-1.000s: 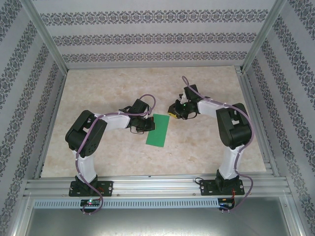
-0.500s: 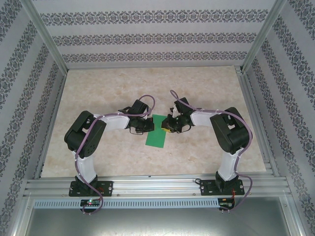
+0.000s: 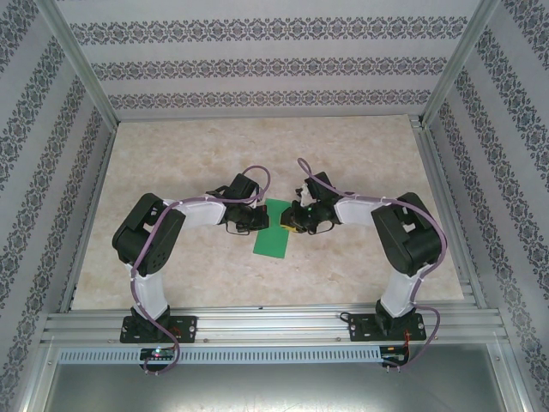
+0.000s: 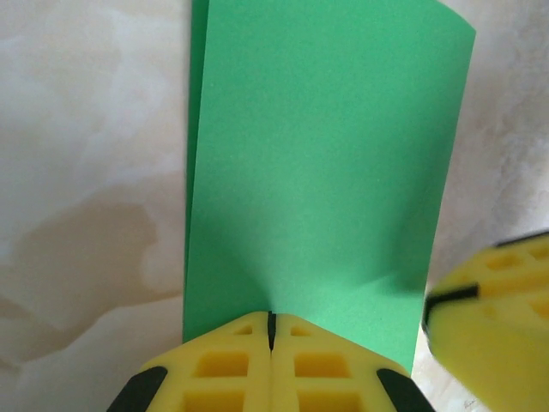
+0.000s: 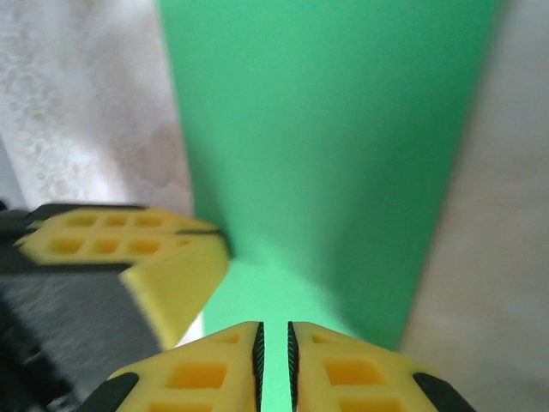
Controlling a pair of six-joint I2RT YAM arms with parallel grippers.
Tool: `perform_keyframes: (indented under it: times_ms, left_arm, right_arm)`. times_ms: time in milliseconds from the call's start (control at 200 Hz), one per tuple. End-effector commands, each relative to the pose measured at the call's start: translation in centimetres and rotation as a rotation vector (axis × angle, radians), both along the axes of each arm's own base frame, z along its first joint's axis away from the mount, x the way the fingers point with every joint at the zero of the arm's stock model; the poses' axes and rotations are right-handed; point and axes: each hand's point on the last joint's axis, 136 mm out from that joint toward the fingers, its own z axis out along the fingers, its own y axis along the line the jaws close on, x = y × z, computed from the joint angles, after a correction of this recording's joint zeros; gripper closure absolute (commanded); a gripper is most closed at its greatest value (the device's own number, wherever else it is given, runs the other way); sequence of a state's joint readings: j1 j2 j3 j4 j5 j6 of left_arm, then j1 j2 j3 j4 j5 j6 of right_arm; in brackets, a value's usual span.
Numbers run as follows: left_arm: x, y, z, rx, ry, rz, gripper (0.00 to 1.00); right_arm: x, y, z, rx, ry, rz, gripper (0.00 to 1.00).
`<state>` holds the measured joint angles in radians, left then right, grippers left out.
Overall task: Fold a paper plane with a square sheet of paper (pick it up from the middle)
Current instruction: Fold the square sheet of paper in half at the center of the table.
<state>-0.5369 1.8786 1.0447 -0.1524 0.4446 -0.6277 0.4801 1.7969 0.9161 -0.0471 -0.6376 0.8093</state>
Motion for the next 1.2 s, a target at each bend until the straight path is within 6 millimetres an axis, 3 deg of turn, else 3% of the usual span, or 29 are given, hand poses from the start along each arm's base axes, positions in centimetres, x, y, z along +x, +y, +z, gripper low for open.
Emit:
perform_keyframes:
  times_ms: [0, 260, 480, 779, 1024, 1194]
  left_arm:
    - [-4.0, 2.7, -4.0, 0.15, 0.16, -0.012, 1.0]
    - [-4.2, 2.7, -4.2, 0.141, 0.165, -0.007, 1.0]
    - [-4.1, 2.7, -4.0, 0.147, 0.158, -0.007, 1.0]
    - [-4.1, 2.8, -4.0, 0.147, 0.159, -0.006, 1.0]
    - [-4.1, 2.8, -3.9, 0.148, 0.158, -0.005, 1.0]
    - [-4.2, 2.8, -3.9, 0.15, 0.156, -0.005, 1.0]
  right_arm:
    - [-2.0, 1.4, 1.0, 0.047, 0.006, 0.039, 0.82]
    - [-5.7, 2.2, -2.5, -0.011, 0.075, 0.057, 0.82]
    - [-6.9, 1.3, -4.8, -0.047, 0.107, 0.036, 0.82]
    - [-7.3, 2.1, -0.9, 0.016, 0.033, 0.094, 0.82]
    - [-9.8, 1.9, -3.2, -0.004, 0.091, 0.112, 0.82]
    - [-10.5, 0.6, -4.2, -0.076, 0.103, 0.097, 0.82]
